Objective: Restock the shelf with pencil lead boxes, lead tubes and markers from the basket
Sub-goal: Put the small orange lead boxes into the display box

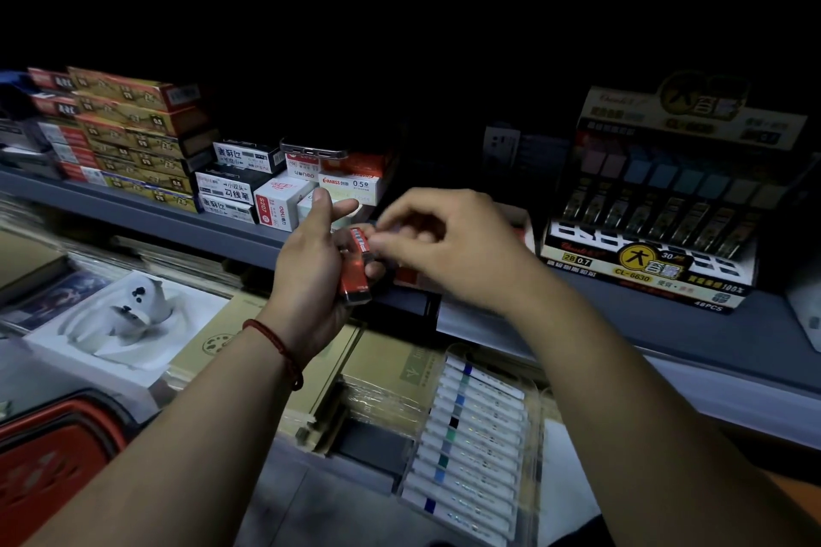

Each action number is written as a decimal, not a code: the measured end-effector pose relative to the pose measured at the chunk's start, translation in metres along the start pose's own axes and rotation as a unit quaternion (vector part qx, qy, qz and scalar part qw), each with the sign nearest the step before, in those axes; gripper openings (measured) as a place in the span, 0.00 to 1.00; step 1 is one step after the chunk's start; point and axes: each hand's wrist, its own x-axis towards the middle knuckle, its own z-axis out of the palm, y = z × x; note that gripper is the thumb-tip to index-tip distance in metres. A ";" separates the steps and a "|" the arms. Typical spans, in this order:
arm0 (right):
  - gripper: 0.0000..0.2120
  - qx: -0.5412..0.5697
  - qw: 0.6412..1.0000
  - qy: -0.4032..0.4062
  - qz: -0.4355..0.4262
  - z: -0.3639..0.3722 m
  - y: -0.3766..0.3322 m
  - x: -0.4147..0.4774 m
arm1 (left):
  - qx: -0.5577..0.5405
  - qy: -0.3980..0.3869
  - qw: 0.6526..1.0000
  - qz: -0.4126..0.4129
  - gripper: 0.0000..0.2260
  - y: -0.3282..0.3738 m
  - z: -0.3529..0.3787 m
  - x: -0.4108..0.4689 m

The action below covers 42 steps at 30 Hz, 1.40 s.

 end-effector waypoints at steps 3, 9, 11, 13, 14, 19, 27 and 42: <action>0.10 -0.022 0.999 -0.030 -0.023 0.012 -0.004 0.002 | 0.047 0.008 0.999 0.010 0.21 -0.001 -0.001 -0.001; 0.09 -0.090 0.994 0.017 0.062 0.018 -0.009 0.009 | 0.074 -0.039 0.996 0.039 0.20 -0.003 0.005 -0.009; 0.13 -0.111 0.990 -0.004 0.085 0.016 -0.012 0.011 | 0.097 -0.053 0.992 0.063 0.26 -0.004 0.005 -0.009; 0.14 -0.105 0.988 -0.028 0.106 0.014 -0.014 0.010 | 0.119 -0.061 0.988 0.079 0.30 -0.006 0.003 -0.007; 0.14 -0.088 0.989 -0.035 0.115 0.014 -0.015 0.009 | 0.124 -0.066 0.987 0.084 0.31 -0.007 0.003 -0.006; 0.13 0.077 0.984 0.071 0.144 0.014 -0.012 0.010 | 0.120 -0.075 0.985 0.096 0.29 -0.008 0.004 -0.004; 0.05 0.017 0.971 0.136 0.196 -0.045 0.026 -0.003 | 0.057 -0.046 0.996 0.049 0.10 -0.006 -0.005 0.006; 0.09 -0.200 0.968 0.004 0.152 -0.058 0.047 -0.003 | -0.052 -0.080 0.995 -0.004 0.29 0.001 -0.013 0.009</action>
